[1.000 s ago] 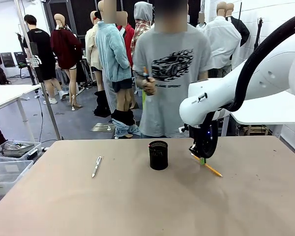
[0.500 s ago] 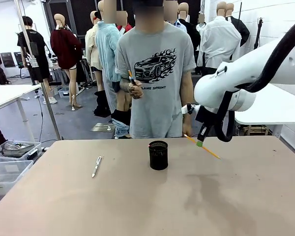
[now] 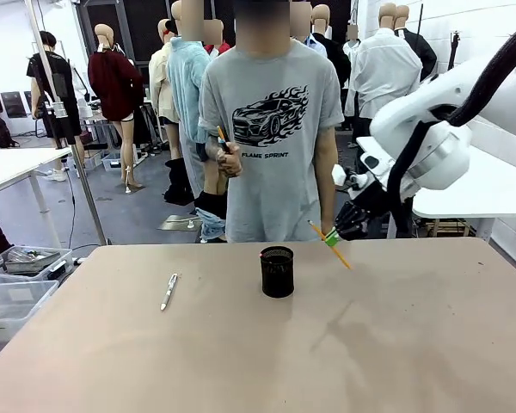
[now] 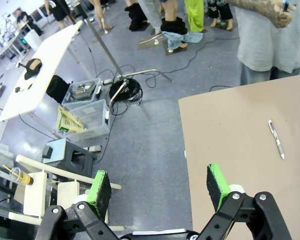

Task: Place the pens into the pen holder.
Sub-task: Pick up a writing instrument from the table and place it into the Pen holder.

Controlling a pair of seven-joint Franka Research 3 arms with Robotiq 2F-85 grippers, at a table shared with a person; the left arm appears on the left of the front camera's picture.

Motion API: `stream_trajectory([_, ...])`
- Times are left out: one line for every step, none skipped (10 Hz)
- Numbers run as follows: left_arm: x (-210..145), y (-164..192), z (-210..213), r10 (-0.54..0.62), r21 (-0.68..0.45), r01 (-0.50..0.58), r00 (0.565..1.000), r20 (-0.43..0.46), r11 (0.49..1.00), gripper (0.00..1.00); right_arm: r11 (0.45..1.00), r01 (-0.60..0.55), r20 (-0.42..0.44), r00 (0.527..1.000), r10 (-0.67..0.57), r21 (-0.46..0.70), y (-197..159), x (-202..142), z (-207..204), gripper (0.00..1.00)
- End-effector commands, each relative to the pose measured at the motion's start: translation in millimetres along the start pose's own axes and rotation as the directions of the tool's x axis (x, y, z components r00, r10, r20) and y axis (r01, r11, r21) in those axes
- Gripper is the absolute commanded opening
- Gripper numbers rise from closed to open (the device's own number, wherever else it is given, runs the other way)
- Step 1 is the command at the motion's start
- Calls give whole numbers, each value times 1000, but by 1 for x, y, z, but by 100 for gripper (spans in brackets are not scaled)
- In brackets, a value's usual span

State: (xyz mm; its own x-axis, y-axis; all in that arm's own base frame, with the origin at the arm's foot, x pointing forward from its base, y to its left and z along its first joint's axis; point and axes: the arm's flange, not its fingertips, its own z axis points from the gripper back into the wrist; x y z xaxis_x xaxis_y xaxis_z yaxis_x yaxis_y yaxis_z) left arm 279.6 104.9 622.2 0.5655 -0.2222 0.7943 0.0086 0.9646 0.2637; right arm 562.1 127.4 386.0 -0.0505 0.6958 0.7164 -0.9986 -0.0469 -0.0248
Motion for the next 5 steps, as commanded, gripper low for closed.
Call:
stream_trajectory([1,1,-1,4,2,-4,1000,6,1000,100,996,-50,61,997,45,76,-11,-17,3,0])
stream_trajectory([1,1,-1,4,2,-4,1000,6,1000,100,992,-83,95,993,74,94,-13,-20,4,0])
stream_trajectory([1,1,-1,4,2,-4,1000,6,1000,100,990,-108,134,986,94,96,-13,-24,10,0])
stream_trajectory([1,1,-1,4,2,-4,1000,6,1000,100,987,-129,181,977,110,94,-9,-29,17,0])
stream_trajectory([1,1,-1,4,2,-4,1000,6,1000,100,978,-179,250,957,147,109,-3,-37,26,0])
